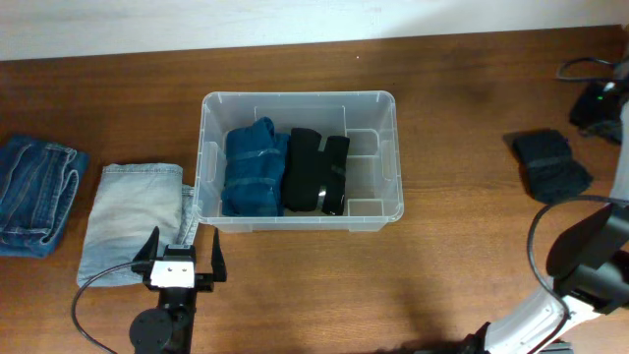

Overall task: Pack container
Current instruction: 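Move the right gripper right over the remaining small black garment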

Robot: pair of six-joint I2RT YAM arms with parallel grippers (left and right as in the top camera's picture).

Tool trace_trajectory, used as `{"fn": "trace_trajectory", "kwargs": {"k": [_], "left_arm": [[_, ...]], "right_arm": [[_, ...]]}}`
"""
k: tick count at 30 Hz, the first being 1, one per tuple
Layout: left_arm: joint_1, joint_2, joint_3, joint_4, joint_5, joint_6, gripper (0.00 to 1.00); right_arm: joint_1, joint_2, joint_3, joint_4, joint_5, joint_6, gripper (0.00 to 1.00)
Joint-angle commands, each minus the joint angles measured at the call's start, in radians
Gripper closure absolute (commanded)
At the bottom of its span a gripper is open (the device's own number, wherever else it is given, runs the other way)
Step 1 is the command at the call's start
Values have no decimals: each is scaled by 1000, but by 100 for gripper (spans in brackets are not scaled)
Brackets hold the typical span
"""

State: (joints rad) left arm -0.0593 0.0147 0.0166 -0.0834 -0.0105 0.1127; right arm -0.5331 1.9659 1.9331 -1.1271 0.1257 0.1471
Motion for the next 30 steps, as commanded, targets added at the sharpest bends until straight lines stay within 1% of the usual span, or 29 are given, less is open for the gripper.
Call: {"fn": "trace_trajectory", "kwargs": {"k": [1,5,12,18,25,30], "left_arm": [[4,-9,-8,1,7,16,0],[4,-9,-8,1,7,16,1],[4,-9,-8,1,7,16,1],[4,-9,-8,1,7,16,1],[4,-9,-8,1,7,16,1],[4,-9,-8,1,7,16,1]], "right_arm": [[-66,43,0,45,-83,-28,50],[-136,109,0,94,-138,-28,46],[-222,254,0,139,-237,-28,46],[-235,348,0,148,-273,-28,46],[-226,358,1,54,-289,-27,47],[-225,358,1,-54,-395,-27,46]]}}
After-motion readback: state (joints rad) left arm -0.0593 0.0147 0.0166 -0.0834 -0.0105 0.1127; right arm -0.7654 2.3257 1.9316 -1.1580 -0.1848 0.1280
